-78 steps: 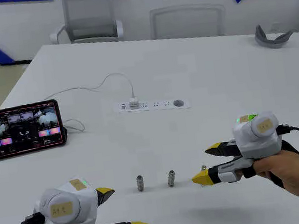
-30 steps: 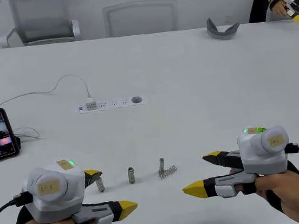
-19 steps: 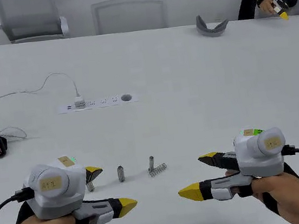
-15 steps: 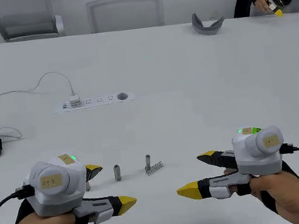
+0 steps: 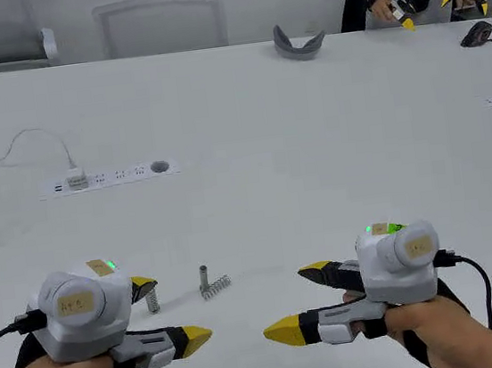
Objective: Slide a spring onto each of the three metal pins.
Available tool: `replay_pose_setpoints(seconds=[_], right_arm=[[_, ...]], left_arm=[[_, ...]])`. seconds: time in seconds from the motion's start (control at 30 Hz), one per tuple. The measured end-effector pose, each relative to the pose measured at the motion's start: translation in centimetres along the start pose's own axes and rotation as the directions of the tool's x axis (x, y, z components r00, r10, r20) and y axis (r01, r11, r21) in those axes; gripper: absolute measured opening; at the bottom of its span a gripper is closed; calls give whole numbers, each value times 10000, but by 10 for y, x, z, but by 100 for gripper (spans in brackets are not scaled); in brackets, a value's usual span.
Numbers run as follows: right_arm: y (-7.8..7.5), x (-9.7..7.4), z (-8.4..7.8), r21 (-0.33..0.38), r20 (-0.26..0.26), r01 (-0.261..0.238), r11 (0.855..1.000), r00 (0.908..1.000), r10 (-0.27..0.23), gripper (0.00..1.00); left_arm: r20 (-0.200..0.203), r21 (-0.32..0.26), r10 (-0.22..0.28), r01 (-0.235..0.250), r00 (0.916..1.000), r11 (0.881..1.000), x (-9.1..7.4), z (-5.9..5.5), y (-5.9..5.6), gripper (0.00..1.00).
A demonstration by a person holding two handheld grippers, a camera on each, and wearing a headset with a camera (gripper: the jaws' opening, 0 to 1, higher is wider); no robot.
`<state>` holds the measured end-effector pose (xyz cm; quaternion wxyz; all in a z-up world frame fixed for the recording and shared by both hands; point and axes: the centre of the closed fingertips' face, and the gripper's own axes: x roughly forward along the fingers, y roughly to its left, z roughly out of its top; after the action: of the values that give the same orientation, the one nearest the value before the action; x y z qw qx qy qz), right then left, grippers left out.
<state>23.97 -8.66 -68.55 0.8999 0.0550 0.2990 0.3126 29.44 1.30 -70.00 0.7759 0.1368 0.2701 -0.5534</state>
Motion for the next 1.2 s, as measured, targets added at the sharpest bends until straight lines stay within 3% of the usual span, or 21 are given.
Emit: replay_pose_setpoints(seconds=[0.3, 0.6, 0.97, 1.2], right_arm=[[-5, -15, -4, 166, 65, 256, 9995, 9996, -257, 77], [-8, -25, -13, 408, 78, 439, 9982, 9990, -443, 77], [-15, -35, -26, 794, 55, 673, 9946, 9977, -680, 76], [-19, -38, -25, 963, 134, 760, 9924, 9969, -777, 76]], left_arm=[[-497, 352, -217, 235, 9985, 9991, 37, -10, -6, 62], [-827, 198, -454, 472, 9955, 9987, 70, -22, -7, 61], [-981, -160, -334, 319, 9946, 9994, 91, -29, 2, 62], [-1101, -253, -373, 348, 9932, 9991, 99, -32, 5, 60]])
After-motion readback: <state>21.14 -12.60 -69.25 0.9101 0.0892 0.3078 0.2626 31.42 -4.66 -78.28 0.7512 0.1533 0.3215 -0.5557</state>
